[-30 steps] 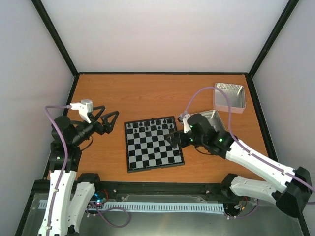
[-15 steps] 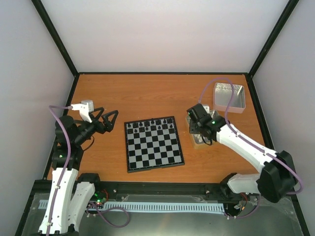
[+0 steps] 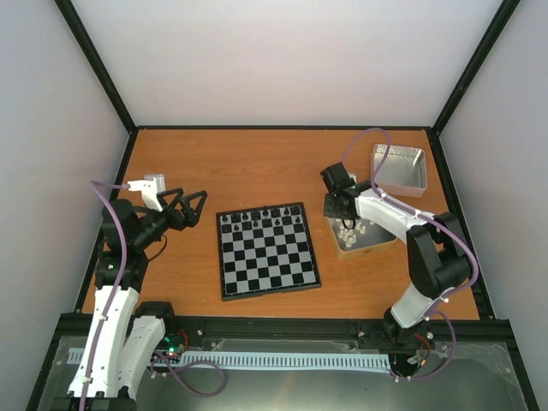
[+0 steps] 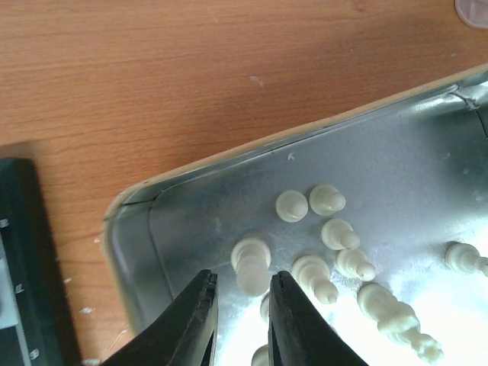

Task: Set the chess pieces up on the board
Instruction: Pick up the chess piece from the storage box.

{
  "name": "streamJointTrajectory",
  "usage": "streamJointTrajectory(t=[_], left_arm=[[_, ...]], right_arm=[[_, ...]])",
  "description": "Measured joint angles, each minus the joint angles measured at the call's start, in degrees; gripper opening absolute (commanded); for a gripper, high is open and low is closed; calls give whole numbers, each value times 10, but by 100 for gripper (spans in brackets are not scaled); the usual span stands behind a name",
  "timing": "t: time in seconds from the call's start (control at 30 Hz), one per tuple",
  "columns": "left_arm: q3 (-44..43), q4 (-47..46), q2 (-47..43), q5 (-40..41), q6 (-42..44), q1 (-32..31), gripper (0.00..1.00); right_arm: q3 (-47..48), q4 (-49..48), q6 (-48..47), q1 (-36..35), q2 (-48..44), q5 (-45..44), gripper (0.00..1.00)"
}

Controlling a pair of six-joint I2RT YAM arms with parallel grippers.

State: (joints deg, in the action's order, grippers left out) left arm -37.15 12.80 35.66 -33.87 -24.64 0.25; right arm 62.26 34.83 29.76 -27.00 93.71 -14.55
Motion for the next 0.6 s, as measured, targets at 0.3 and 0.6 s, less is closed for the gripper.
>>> streamJointTrajectory(t=[0.3,0.6], left_arm=[[-1,0,0,1,-1,0,100],[-10,3,0,3,-2,0,100]], right_arm=[[0,-10,12,9,33,2,27],[-1,-16,11,20,59,6,18]])
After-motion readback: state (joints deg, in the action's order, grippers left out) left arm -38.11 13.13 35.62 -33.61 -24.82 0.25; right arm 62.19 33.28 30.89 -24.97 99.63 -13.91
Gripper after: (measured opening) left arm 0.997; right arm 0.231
